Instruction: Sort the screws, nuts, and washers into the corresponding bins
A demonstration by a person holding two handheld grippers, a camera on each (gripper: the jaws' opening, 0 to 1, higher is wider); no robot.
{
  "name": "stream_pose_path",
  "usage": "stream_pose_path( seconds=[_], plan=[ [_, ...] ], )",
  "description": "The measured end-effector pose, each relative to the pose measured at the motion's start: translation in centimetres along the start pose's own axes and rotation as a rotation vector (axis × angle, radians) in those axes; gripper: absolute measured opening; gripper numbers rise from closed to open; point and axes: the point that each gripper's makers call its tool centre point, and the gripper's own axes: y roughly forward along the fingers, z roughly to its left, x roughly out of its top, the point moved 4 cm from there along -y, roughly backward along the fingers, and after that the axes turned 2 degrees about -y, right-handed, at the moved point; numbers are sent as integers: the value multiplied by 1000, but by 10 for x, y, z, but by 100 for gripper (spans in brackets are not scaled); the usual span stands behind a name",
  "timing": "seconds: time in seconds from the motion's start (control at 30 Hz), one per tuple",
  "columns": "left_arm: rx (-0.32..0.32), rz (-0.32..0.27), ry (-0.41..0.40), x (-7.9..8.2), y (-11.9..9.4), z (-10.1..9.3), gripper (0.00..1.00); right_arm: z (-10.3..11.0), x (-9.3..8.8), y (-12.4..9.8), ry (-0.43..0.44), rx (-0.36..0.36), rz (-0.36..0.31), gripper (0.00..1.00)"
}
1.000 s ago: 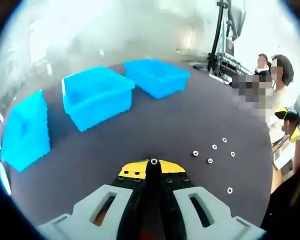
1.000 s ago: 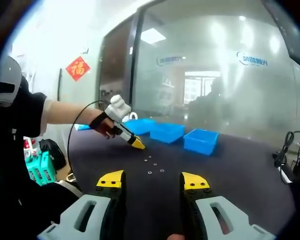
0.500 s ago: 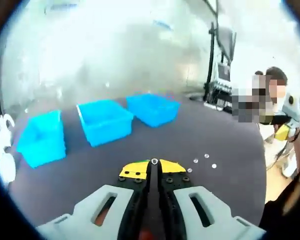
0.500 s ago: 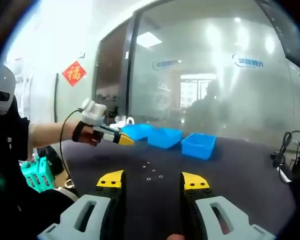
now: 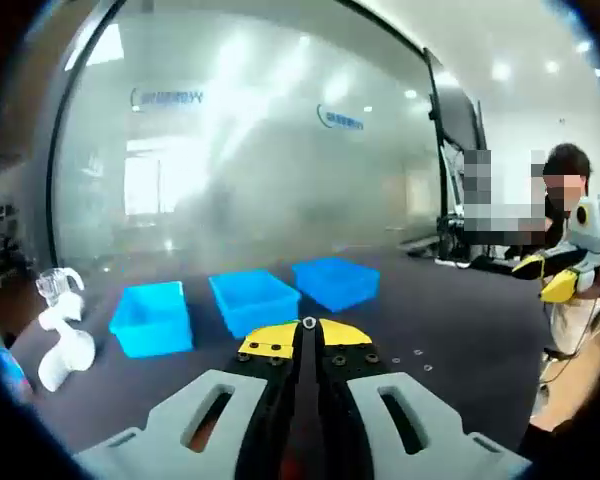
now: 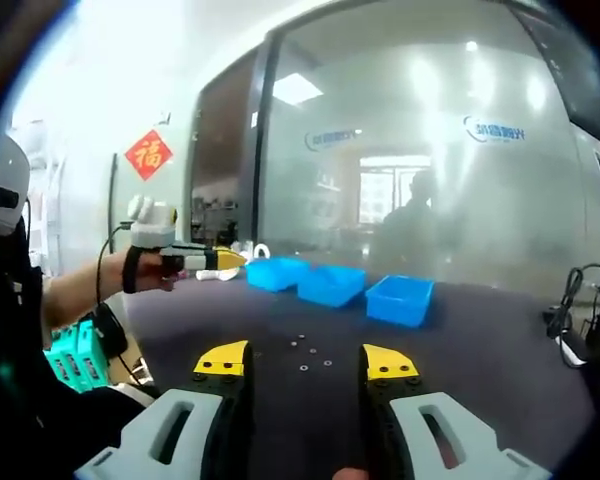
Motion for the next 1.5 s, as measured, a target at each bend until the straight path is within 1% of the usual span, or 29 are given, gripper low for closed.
stream_pose_path(
  seconds=[0.03,0.07,0.1,0.13,0.17,0.2,0.23,0.27,0.3,0.33,0.4,0.43,0.47,0.53,0.57,0.6,0.63,0.7,0.73,0.83,0.87,0.93,1.13,1.2,1.27,1.3,1.37,1.4,1.5],
  plan=[
    [15,0,-24,0,1,8,2,0,-1,0,-1,1,2,38],
    [28,-3,-66,1,1,15,2,1,-1,0,-2,2,3,38],
    [38,-2,-80,2,3,22,2,1,-1,0,0,4,3,38],
    [45,-8,-75,4,4,29,2,1,-1,0,1,5,2,38],
    [52,-3,-91,5,5,34,2,2,-1,0,3,5,0,38],
    [74,14,-96,7,6,40,2,2,-1,0,3,5,-1,38],
    [101,-11,-81,13,6,46,2,2,-1,0,3,5,-1,38],
    [100,-32,-97,20,7,50,2,2,-2,0,3,5,-1,38],
    [100,-39,-113,25,9,54,2,1,-3,1,4,4,2,38],
    [115,-60,-114,30,12,60,2,1,-4,1,4,5,5,38],
    [117,-64,-104,36,17,61,2,2,-5,2,5,6,7,38],
    [125,-69,-118,40,22,66,2,2,-5,2,4,9,6,38],
    [120,-65,-145,41,28,72,2,3,-4,2,5,10,5,38],
    [123,-74,-175,44,38,91,2,3,-4,2,3,11,3,38],
    [124,-81,-176,46,44,104,2,3,-3,1,7,12,0,38],
    [136,-93,-172,48,50,117,2,3,-4,0,10,12,-2,38],
    [165,-93,-152,49,54,129,2,2,-4,-1,14,11,-3,38],
    [182,-69,-140,48,64,144,2,2,-6,-2,16,6,-1,38],
    [189,-70,-131,48,69,150,2,1,-7,-2,20,3,1,38],
    [193,-72,-175,47,84,167,2,0,-9,-2,26,-2,3,38],
    [195,-61,-184,46,89,171,2,0,-9,-2,27,-2,3,38],
    [197,-42,-153,43,96,173,2,0,-9,-2,28,-1,2,38],
    [240,-18,-141,40,119,187,2,-1,-7,-2,27,-1,1,37],
    [243,14,-145,36,127,190,2,-2,-7,-2,26,-4,1,37],
    [250,22,-131,35,132,193,2,-2,-6,-3,29,-4,-3,37],
    [254,22,-133,35,132,195,2,-2,-5,-3,30,-5,-4,37],
    [253,21,-170,34,136,197,2,-1,-5,-4,31,-4,-6,37],
    [256,23,-167,34,138,197,2,-1,-6,-4,30,-4,-6,37],
    [272,56,-74,30,142,200,2,-1,-7,-5,32,-4,-4,37]
  ],
)
